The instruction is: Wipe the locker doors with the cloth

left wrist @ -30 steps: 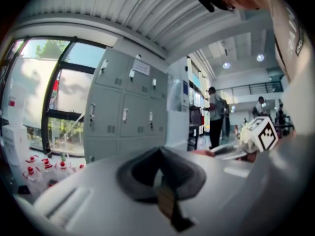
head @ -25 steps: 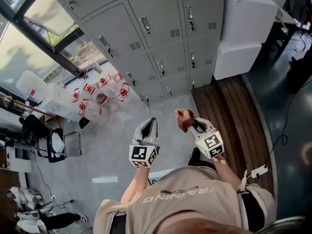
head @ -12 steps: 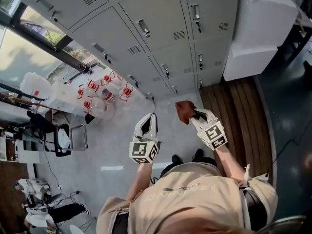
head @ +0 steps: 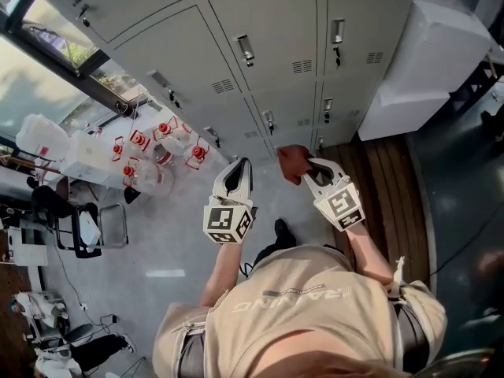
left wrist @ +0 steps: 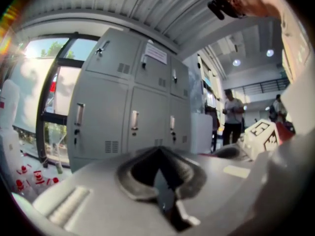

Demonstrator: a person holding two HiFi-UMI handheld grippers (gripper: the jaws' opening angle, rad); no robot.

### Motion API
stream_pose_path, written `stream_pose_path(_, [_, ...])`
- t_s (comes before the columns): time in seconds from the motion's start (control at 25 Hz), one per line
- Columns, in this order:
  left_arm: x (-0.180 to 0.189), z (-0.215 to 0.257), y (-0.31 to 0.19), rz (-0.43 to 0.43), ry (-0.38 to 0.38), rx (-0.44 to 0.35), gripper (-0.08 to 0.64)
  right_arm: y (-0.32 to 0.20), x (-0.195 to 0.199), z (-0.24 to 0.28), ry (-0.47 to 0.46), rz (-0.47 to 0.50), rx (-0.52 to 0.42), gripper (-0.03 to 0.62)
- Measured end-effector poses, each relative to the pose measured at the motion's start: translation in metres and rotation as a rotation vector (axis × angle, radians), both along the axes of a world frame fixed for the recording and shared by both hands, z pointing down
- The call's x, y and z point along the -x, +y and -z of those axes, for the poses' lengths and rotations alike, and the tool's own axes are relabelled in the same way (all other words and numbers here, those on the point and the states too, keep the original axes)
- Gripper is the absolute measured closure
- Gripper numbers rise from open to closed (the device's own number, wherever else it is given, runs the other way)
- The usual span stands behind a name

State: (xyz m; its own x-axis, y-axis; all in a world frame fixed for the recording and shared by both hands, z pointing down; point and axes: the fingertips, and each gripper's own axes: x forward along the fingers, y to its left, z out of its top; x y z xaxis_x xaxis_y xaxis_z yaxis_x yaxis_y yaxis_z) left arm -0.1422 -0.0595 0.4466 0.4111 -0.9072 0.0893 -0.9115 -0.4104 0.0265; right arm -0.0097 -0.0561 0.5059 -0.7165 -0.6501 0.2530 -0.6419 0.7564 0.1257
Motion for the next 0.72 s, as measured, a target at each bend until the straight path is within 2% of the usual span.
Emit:
stream_pose_path(0.2, [0.024, 0.026, -0.062, -0.050, -0.017, -0.036, 0.555, -0.062, 0.028, 0.040, 0.034, -0.017, -0.106, 0.548])
stream_pose_path(0.4, [0.044, 0.052, -0.116, -0.086, -0.028, -0.087, 0.555, -0.121, 0.049, 0.072, -0.033, -0.043, -0.129, 0.548])
stream_pose_path(0.48, [0.049, 0.065, -0.138, -0.077, -0.027, -0.111, 0.555, -0.141, 0.053, 0.088, -0.011, -0.042, -0.168, 0.548])
stream_pose_path(0.6, [0.052, 0.102, -0.172, -0.048, 0.004, -0.180, 0.555, -0.174, 0.058, 0.117, 0.034, -0.017, -0.220, 0.548])
stream_pose_path(0.72, [0.051, 0.157, -0.206, -0.011, 0.006, -0.289, 0.555, -0.210, 0.066, 0.147, 0.004, 0.023, -0.285, 0.548])
